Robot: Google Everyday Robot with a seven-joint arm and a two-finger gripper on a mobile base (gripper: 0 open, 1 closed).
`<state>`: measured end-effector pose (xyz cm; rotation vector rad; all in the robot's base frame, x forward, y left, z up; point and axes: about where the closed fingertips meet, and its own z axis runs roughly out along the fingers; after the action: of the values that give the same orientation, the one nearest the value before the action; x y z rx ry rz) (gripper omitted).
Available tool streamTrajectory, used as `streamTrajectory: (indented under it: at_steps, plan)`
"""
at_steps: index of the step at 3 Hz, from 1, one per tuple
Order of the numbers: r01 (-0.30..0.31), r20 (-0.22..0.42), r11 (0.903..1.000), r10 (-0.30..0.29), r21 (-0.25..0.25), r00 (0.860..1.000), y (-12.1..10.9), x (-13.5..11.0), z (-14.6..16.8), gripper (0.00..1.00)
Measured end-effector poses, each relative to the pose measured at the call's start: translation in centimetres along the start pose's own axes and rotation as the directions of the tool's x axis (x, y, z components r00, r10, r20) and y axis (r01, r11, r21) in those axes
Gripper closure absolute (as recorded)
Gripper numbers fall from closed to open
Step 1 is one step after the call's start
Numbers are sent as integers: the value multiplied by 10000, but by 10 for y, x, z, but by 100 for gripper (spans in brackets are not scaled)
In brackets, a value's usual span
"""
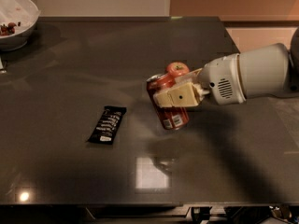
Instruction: Place coke can upright
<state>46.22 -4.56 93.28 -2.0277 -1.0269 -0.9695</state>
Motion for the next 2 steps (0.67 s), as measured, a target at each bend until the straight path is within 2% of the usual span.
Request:
streamTrajectory:
  at_steps: [1,2]
  plan:
    - [676,-540,9955,-640,669,9965,-3,-9,0,100]
    - [1498,-1357,9846,-1370,895,9812,-8,-15,0,100]
